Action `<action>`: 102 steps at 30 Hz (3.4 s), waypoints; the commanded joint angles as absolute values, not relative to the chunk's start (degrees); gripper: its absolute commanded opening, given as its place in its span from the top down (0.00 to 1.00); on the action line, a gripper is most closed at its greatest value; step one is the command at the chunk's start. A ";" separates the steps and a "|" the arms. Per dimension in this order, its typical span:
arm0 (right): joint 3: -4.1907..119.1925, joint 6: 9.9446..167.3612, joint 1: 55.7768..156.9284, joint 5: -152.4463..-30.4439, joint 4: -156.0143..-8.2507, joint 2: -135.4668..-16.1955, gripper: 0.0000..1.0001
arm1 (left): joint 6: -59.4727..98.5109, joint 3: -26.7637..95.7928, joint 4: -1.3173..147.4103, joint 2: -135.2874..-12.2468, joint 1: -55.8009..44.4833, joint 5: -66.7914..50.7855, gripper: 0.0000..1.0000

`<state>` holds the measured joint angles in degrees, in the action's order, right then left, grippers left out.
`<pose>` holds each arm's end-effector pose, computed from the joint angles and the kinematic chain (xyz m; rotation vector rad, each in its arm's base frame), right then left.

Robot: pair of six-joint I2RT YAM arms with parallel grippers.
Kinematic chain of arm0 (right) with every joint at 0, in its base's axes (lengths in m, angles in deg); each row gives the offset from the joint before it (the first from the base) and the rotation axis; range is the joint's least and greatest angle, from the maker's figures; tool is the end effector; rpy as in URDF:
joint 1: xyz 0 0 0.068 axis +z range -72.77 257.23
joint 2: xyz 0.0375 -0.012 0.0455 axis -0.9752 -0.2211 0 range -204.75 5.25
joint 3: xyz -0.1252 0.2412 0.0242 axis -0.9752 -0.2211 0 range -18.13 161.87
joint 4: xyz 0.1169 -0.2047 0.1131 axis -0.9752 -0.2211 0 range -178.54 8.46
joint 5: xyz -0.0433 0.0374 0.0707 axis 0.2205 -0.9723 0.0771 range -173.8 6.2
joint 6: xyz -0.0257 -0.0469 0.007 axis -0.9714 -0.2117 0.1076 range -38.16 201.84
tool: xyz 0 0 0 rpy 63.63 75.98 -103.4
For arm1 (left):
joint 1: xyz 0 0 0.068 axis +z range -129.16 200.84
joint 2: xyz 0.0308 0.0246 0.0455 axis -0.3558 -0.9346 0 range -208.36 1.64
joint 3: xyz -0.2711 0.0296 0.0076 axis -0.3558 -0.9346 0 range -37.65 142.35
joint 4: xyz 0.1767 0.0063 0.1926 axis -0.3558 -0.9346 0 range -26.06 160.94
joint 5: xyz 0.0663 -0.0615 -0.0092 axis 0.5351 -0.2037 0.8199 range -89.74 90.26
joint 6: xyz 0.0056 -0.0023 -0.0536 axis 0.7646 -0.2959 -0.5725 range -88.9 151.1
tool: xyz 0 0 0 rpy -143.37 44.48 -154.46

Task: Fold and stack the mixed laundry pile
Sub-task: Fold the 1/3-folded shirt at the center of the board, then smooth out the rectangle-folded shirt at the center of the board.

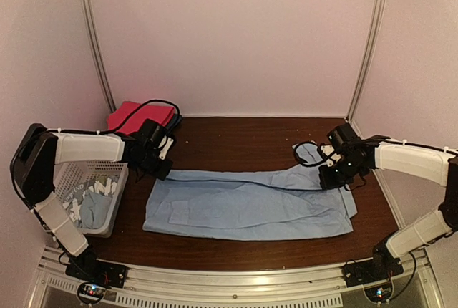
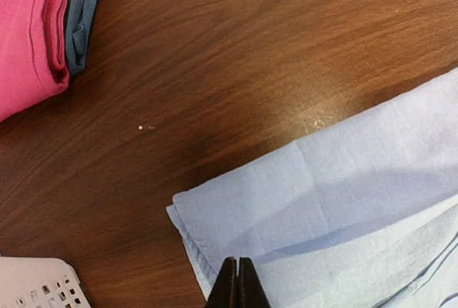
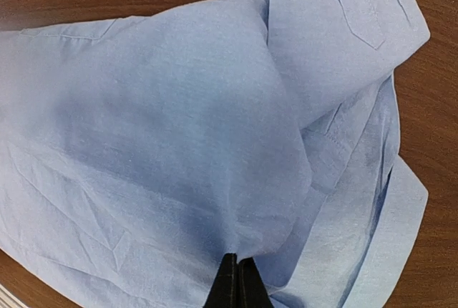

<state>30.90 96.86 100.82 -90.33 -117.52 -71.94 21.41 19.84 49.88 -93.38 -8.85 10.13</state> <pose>0.2307 0.1052 0.2097 -0.2396 2.7207 0.3541 0.2905 -0.1586 0.1817 0.3847 2.5410 -0.0345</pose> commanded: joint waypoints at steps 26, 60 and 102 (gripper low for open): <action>43.76 97.22 102.72 -96.07 -110.76 -89.53 0.62 | 20.14 31.77 48.42 -105.15 -14.94 0.44 0.66; 60.87 94.29 87.68 -92.36 -108.48 -102.20 0.40 | 18.91 34.71 47.92 -104.03 -15.81 0.35 0.37; 67.18 65.30 100.43 -128.11 -113.96 -92.50 1.00 | 23.25 22.56 66.89 -85.91 -16.36 -8.19 0.34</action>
<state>68.39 74.24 96.08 -115.75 -107.14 -92.42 20.14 25.89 57.77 -90.37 -15.61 -3.67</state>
